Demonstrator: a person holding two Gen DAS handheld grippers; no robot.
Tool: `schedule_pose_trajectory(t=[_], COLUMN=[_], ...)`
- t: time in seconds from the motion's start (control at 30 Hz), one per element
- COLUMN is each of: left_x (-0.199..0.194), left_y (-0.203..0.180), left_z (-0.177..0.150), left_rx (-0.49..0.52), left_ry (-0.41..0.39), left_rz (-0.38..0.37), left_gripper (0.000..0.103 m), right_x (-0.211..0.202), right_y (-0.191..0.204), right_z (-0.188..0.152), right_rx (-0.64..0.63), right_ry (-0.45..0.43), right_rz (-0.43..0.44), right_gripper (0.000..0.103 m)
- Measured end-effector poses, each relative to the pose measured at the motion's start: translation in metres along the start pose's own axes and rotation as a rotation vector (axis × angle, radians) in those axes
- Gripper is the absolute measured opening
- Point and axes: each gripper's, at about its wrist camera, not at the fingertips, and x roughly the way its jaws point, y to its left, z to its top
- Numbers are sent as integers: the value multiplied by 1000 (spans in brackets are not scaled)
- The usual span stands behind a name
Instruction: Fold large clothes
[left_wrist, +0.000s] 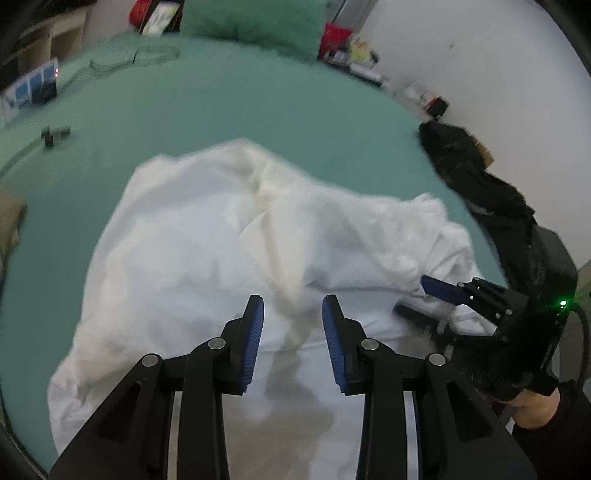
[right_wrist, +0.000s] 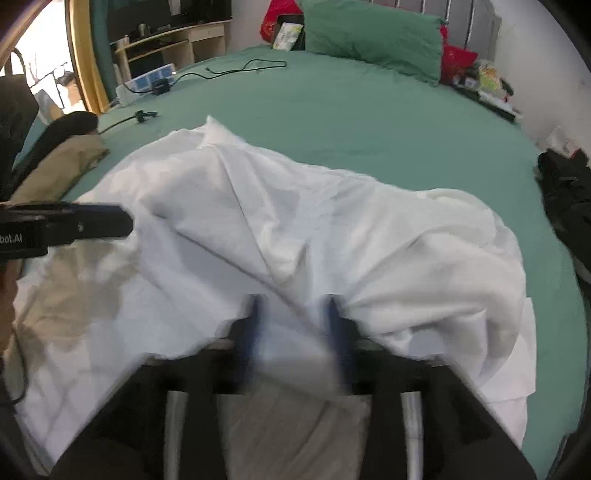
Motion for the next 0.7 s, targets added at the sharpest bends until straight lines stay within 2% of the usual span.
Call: schedule_pose_trajectory(t=[0.13,0.23,0.3,0.37,0.47,0.53,0.6,0.7], left_x=[-10,6,18,30,41,41,38,19], left_y=[-21,-19,-10,6,12,12,10,7], left_z=[13,22,22,20,15,13,12,12], left_rx=[101,94,74,66,60,79,83,80], left_ry=[-86,-70,-46,-4,55,53,51,0], left_rz=[-3,16,52,98,101,109,114,125], left_gripper=[35,35,35,35,39,40,40,40], right_x=[-28,-45,-44,-32,-4,13,14,7], right_y=[-3,-21,-38,-57,-75,-77,-73,-75], right_z=[-1,4,8,12,10,6,2,2], right_rx=[7,62,119,179,207,190,166,179], right_ry=[-98,-194,-216,-181,-96,-44,-53,-59], right_rz=[-17,-104,-166,-213,-240,-241,-257,-246], right_gripper=[67,67,67,67,67,67,67,67])
